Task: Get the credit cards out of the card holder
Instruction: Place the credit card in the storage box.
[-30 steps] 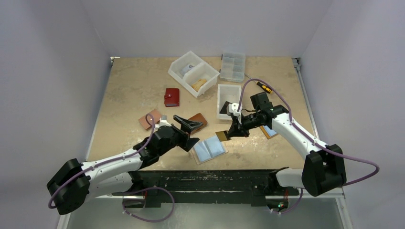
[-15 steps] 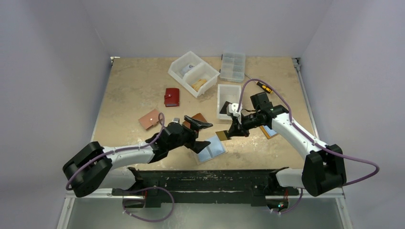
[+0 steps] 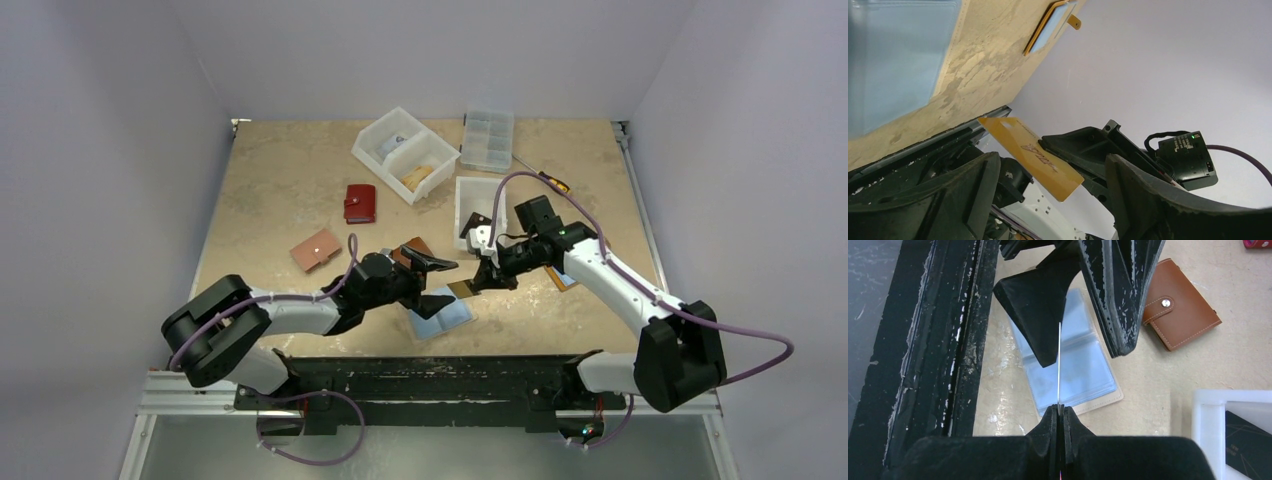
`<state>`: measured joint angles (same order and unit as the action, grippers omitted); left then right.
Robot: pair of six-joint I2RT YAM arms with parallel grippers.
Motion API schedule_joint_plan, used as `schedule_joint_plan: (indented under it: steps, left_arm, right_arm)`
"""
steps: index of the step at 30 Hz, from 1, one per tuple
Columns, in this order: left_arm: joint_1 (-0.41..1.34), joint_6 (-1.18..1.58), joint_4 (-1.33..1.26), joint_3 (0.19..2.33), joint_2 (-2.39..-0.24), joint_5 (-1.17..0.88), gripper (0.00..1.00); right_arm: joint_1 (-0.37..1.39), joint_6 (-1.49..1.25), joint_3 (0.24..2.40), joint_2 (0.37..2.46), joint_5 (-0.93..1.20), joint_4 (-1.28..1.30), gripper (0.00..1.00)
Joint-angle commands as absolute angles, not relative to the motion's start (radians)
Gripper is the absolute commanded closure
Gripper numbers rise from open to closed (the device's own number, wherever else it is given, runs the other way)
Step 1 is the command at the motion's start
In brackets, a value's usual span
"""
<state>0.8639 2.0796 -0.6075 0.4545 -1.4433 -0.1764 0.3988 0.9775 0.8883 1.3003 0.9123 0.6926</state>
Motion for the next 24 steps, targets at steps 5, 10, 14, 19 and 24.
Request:
schedule_joint_plan:
  steps: [5,10,14,19,24]
  left_arm:
    - [0.859,2.102,-0.719,0.476,-1.467,-0.192,0.37]
    - [0.859,2.105,-0.761,0.475,-1.492,-0.206,0.54]
    - [0.861,2.114,-0.808,0.466,-1.516,-0.220,0.72]
    - [0.861,2.118,-0.849,0.466,-1.539,-0.235,0.91]
    - [0.863,2.118,-0.874,0.466,-1.552,-0.245,1.00]
  right_arm:
    - [0.428,1.023,0.945,1.305,0.891,0.708,1.00]
    - [0.444,1.029,0.941,1.310,0.877,0.706,1.00]
    - [0.446,1.026,0.940,1.311,0.871,0.703,1.00]
    - [0.446,1.022,0.936,1.310,0.865,0.700,1.00]
    - [0.446,1.013,0.930,1.307,0.857,0.691,0.96]
